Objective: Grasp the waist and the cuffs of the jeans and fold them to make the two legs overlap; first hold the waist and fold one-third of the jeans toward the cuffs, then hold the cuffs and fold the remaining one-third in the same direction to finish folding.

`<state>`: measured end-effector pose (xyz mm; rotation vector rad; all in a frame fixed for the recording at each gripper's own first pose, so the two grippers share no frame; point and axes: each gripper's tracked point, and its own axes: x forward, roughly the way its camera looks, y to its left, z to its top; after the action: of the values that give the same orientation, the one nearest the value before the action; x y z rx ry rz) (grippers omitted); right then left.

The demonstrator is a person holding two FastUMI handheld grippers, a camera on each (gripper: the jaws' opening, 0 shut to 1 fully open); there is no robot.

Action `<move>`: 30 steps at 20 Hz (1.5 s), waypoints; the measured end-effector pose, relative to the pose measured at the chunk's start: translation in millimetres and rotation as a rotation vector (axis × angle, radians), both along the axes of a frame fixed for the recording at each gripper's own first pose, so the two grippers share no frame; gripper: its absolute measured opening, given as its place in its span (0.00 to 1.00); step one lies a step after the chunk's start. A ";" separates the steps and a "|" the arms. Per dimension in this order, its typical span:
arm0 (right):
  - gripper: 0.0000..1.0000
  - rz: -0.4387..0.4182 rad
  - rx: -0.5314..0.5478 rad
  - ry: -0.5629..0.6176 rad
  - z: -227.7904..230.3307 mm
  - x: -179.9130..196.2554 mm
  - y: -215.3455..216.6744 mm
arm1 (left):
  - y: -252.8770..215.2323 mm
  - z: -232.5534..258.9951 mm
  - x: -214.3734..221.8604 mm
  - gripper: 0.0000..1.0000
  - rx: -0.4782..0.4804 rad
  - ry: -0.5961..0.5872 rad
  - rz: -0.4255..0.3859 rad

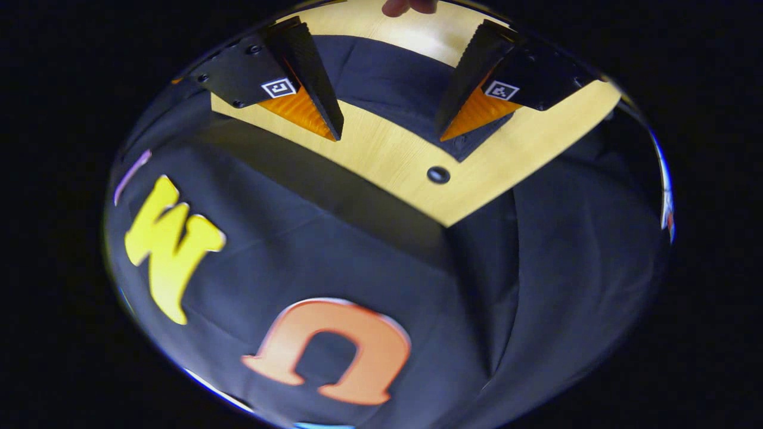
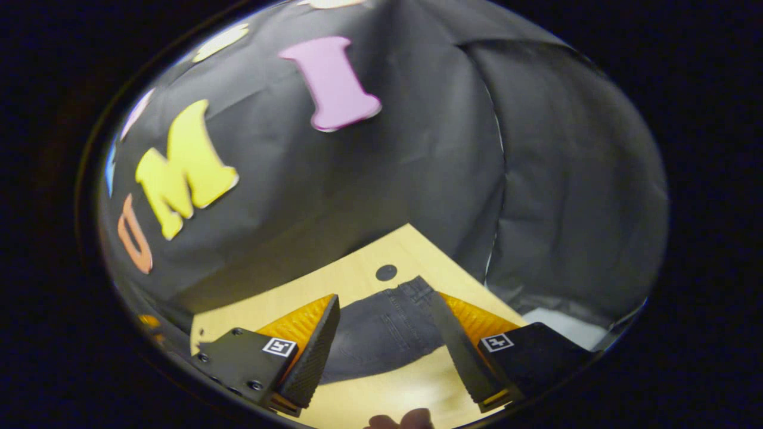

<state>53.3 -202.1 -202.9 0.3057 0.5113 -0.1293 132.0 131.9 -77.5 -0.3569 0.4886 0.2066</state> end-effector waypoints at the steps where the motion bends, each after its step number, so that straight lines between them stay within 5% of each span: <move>1: 0.96 0.038 -0.060 -0.040 13.7 -15.3 6.3 | -14.5 15.5 -13.7 0.99 0.056 -0.052 -0.026; 4: 0.96 0.097 -0.154 -0.101 37.3 -56.1 24.0 | -53.0 44.8 -52.3 0.99 0.233 -0.161 -0.082; 11: 0.96 0.058 -0.090 -0.052 5.6 -89.9 8.8 | -105.1 72.9 -99.0 0.98 0.276 -0.234 -0.146; 23: 0.96 -0.055 0.022 0.124 -155.5 -3.2 -64.9 | -100.4 90.9 -102.8 0.98 0.360 -0.159 -0.066; 30: 0.96 -0.070 0.055 0.172 -203.8 42.8 -69.9 | -96.6 82.0 -100.9 0.99 0.353 -0.100 -0.027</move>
<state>96.1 -272.0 -406.7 0.3684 0.6758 -0.2106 31.1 35.3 4.5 -0.0157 0.3500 0.2425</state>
